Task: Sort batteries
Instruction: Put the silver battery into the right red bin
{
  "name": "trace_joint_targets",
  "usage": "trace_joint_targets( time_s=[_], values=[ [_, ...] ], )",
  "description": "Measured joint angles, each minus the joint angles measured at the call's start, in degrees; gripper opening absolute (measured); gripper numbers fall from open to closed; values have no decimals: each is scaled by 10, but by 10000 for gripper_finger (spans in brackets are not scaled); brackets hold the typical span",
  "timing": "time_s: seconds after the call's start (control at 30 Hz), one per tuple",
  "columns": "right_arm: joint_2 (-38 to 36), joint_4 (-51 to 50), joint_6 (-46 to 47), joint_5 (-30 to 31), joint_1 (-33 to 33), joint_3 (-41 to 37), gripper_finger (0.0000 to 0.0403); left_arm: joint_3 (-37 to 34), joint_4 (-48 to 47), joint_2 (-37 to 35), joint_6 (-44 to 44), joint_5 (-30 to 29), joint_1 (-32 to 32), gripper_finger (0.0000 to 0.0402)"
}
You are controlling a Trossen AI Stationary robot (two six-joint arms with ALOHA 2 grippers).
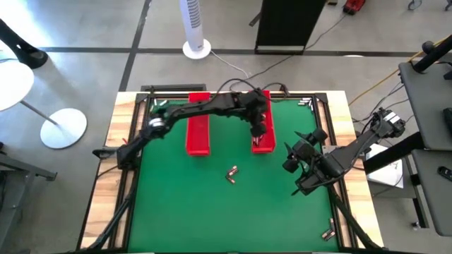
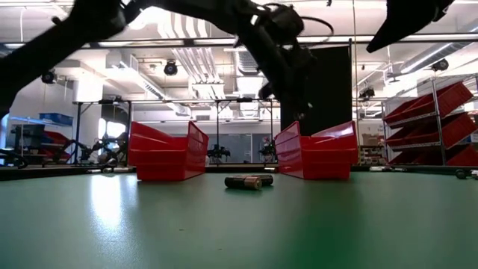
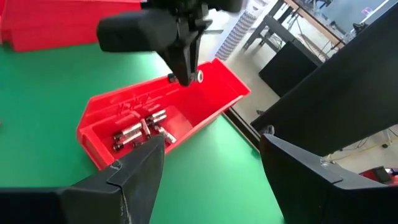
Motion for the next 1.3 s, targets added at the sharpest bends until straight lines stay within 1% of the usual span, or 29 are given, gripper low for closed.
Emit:
trace_joint_targets(
  time_s=[0.1, 0.17, 0.27, 0.37, 0.5, 0.7, 0.8, 0.93, 1.13, 1.2, 1.3],
  values=[
    [0, 0, 4, -9, 0, -7, 260, 63, -35, 46, 15, 0, -1, 30],
    [0, 0, 4, -15, 0, -11, 260, 44, -7, 43, 25, 6, -2, 30],
    [0, 0, 10, -21, 0, -15, 254, 15, 3, 39, 32, 14, -2, 30],
    [0, 0, 10, -25, 0, -16, 248, 1, -6, 39, 39, 15, -4, 30],
    [0, 1, 15, -24, 0, -16, 242, -13, 19, 39, 42, 14, -10, 30],
    [1, 5, 19, 34, 0, -43, 241, -3, 35, 38, 55, 15, -28, 30],
    [-4, 3, 33, 97, 6, -73, 245, 15, 34, 34, 72, 14, -40, 30],
    [-41, 1, 75, 138, 25, -116, 245, 20, 39, 16, 73, 16, -52, 30],
    [-135, 8, 157, 157, 78, -190, 235, 12, 51, -4, 61, 14, -91, 30],
    [-162, 29, 157, 165, 104, -208, 236, 11, 69, -11, 62, 16, -108, 30],
    [-189, 76, 118, 169, 138, -222, 238, 11, 98, -22, 69, 18, -126, 30]
  ],
)
